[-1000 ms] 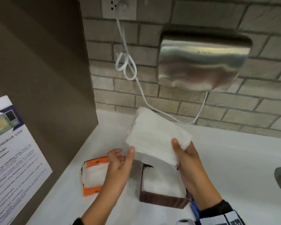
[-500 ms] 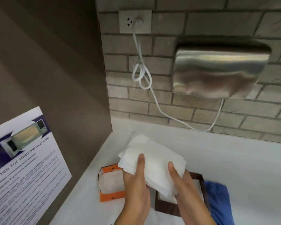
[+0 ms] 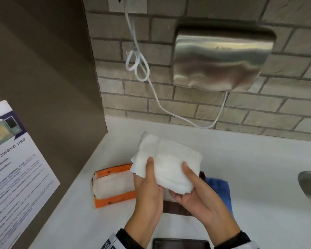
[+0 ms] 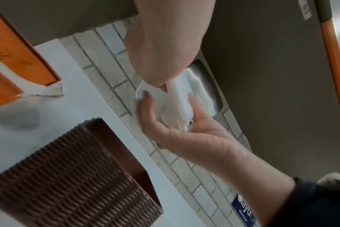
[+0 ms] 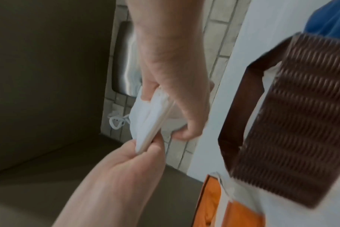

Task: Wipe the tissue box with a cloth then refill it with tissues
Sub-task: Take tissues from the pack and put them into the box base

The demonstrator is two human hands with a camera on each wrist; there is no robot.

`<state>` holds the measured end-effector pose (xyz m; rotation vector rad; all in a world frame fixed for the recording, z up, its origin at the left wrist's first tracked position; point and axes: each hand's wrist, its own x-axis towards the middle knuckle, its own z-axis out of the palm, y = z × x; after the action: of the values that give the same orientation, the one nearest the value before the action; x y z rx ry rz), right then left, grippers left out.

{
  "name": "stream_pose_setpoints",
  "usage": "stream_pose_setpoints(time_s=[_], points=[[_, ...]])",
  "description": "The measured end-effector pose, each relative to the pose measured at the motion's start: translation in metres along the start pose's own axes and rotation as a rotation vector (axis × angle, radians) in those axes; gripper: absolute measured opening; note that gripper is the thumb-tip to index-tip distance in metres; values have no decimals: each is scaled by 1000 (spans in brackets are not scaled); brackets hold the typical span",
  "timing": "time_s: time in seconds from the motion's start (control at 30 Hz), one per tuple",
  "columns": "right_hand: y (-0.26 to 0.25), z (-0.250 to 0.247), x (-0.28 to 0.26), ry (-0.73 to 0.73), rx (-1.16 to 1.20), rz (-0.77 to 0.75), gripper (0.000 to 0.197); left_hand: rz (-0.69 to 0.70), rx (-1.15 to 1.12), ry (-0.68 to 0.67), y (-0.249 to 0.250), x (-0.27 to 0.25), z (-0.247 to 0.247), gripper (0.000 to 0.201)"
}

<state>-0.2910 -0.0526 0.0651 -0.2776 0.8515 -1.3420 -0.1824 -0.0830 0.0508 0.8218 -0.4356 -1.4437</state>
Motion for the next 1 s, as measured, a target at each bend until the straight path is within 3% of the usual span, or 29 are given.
stream_pose_setpoints(time_s=[0.1, 0.17, 0.33, 0.47, 0.57, 0.73, 0.9, 1.0], points=[[-11, -11, 7, 117, -189, -269, 61, 24, 19, -23, -9, 2, -1, 35], [-18, -17, 8, 141, -452, -337, 72, 19, 66, -49, -18, 3, -3, 38], [-41, -51, 21, 304, -845, -321, 55, 115, 487, -56, -37, 11, -21, 47], [-35, -62, 35, 306, -1227, -264, 40, 233, 1045, -244, -49, 9, -31, 38], [-22, -67, 50, 310, -1516, -320, 39, 175, 1325, -346, -58, 5, -33, 37], [-11, -63, 63, 249, -1723, -206, 26, 90, 1519, -389, -60, 9, -26, 50], [-4, -68, 67, 308, -1777, -234, 34, 27, 1628, -411, -60, 27, -27, 49], [-1, -67, 66, 305, -1826, -202, 34, 82, 1650, -415, -56, 30, -25, 45]])
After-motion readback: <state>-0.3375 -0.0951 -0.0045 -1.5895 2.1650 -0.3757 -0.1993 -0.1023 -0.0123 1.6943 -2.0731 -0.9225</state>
